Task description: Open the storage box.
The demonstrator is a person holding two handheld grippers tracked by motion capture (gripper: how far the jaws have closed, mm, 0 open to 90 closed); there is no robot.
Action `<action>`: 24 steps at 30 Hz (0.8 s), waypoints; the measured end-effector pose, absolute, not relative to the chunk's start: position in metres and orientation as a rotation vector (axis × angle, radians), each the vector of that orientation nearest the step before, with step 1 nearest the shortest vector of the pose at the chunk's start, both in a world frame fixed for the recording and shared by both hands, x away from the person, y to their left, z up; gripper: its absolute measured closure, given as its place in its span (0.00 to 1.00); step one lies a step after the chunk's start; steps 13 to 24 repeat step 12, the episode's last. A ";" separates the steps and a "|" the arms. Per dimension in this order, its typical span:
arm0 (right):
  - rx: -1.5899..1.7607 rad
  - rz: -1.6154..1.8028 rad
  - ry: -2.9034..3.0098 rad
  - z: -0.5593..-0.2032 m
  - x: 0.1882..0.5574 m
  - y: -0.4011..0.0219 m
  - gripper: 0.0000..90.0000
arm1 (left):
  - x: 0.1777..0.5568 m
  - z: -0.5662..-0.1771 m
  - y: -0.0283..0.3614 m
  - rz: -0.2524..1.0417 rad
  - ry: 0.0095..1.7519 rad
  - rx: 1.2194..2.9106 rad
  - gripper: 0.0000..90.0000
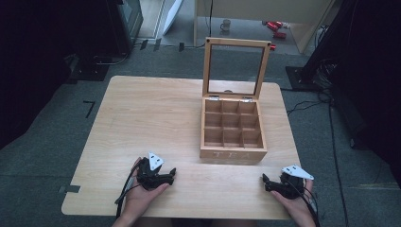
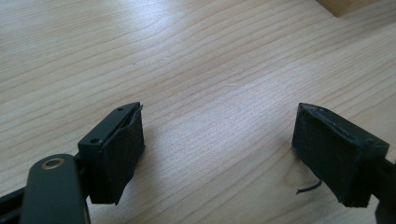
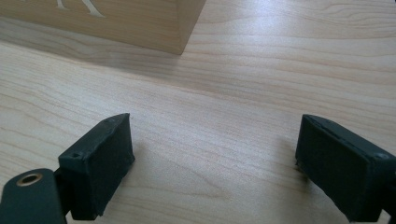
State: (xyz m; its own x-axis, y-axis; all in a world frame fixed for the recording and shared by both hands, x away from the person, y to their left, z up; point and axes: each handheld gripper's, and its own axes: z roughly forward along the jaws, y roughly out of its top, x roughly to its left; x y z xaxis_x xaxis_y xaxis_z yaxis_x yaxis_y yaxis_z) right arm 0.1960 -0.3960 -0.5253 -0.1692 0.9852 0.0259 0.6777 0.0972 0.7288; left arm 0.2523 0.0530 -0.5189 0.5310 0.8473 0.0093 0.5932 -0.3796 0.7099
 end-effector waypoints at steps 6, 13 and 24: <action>1.637 0.847 1.888 -0.525 0.195 -0.395 0.12 | 0.252 -0.519 0.053 0.497 1.163 2.110 0.19; 1.638 0.848 1.887 -0.525 0.195 -0.395 0.13 | 0.252 -0.519 0.053 0.497 1.163 2.109 0.19; 1.638 0.848 1.887 -0.525 0.195 -0.395 0.13 | 0.252 -0.519 0.053 0.497 1.163 2.109 0.19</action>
